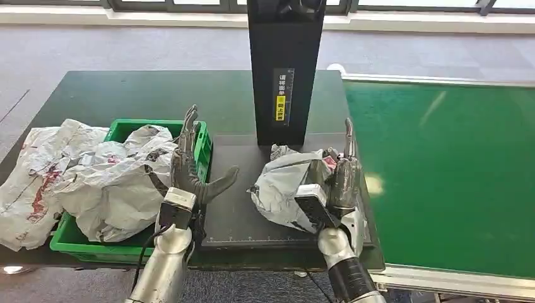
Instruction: Moved the parcel from conveyor to table for the left to box.
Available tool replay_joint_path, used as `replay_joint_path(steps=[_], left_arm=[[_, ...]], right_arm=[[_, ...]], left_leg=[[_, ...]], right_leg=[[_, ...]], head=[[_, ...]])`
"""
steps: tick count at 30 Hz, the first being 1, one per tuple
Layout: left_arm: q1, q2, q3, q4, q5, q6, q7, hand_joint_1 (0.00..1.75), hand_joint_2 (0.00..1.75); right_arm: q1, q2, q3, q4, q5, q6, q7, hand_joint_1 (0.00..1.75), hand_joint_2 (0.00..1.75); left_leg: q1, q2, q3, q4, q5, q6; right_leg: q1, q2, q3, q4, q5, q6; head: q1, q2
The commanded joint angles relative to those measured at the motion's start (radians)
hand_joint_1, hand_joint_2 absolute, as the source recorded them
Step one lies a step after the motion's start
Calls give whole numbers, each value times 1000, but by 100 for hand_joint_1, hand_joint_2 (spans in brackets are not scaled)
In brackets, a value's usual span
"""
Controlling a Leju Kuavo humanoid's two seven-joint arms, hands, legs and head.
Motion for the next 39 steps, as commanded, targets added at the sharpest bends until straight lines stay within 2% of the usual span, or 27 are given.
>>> replay_joint_path(steps=[1, 9, 11, 19, 20, 22, 24, 30, 32, 33, 37, 39], left_arm=[[71, -29, -8, -7, -15, 8, 4, 0, 175], [65, -29, -17, 0, -57, -10, 12, 0, 175], [33, -11, -58, 48, -118, -64, 44, 0, 175], [18, -21, -57, 73, -123, -65, 45, 0, 175], [13, -7, -76, 82, -144, -84, 47, 0, 175], [-45, -2, -122, 179, -235, -174, 110, 0, 175], [-88, -24, -116, 268, -261, -169, 128, 0, 175], [-97, -26, -113, 284, -261, -169, 129, 0, 175], [-166, -38, -131, 447, -332, -149, 167, 0, 175], [-239, -40, -138, 634, -331, -128, 172, 0, 175], [-259, -40, -170, 677, -325, -119, 180, 0, 175], [-271, -40, -190, 708, -357, -90, 222, 0, 175]], right_arm=[[-65, -22, -78, 126, 63, 9, 65, 0, 0], [-80, -17, -98, 151, 107, 34, 113, 0, 0], [-90, -13, -105, 162, 118, 46, 115, 0, 0], [-95, -10, -109, 167, 123, 47, 115, 0, 0], [-95, -10, -109, 169, 123, 50, 114, 0, 0], [-111, -2, -115, 182, 133, 64, 113, 0, 0], [-116, 2, -117, 186, 138, 67, 114, 0, 0], [-117, 3, -117, 185, 138, 67, 113, 0, 0], [-118, 6, -117, 187, 146, 73, 113, 0, 0], [-132, 13, -126, 197, 159, 57, 113, 0, 0], [-120, 10, -127, 179, 161, 57, 116, 0, 0], [-114, 11, -129, 171, 163, 60, 112, 0, 0]], left_leg=[[0, 1, 3, -1, -1, 1], [0, 2, 7, -3, -2, 1], [0, 1, 6, -2, -1, 1], [0, 1, 4, -1, -1, 1], [-1, 1, 3, -1, -1, 1], [0, 0, 5, -2, -1, 1], [0, -3, 4, -1, 0, 1], [0, -2, 2, -1, 0, 1], [0, -2, 5, -1, 0, 1], [0, -4, 4, -1, 1, 1], [-1, -1, 3, 0, 0, 1], [0, -1, 5, -1, -1, 1]], right_leg=[[0, 1, 3, -2, 0, 0], [0, 2, 7, -4, -1, 0], [0, 1, 6, -3, -1, 0], [0, 1, 5, -2, -1, 0], [-1, 1, 3, -1, 0, 0], [0, 0, 5, -2, -1, 0], [0, -2, 5, -2, -1, 0], [0, -2, 3, -1, 0, 0], [0, -2, 5, -2, -1, 0], [0, -4, 6, -3, 0, 0], [0, -1, 3, -1, 0, 0], [0, -1, 5, -1, -1, 0]], head=[[0, 0], [0, 0], [0, 0], [0, 0], [0, 0], [0, 0], [0, 0], [0, 0], [0, 0], [0, 0], [0, 0], [0, 0]])
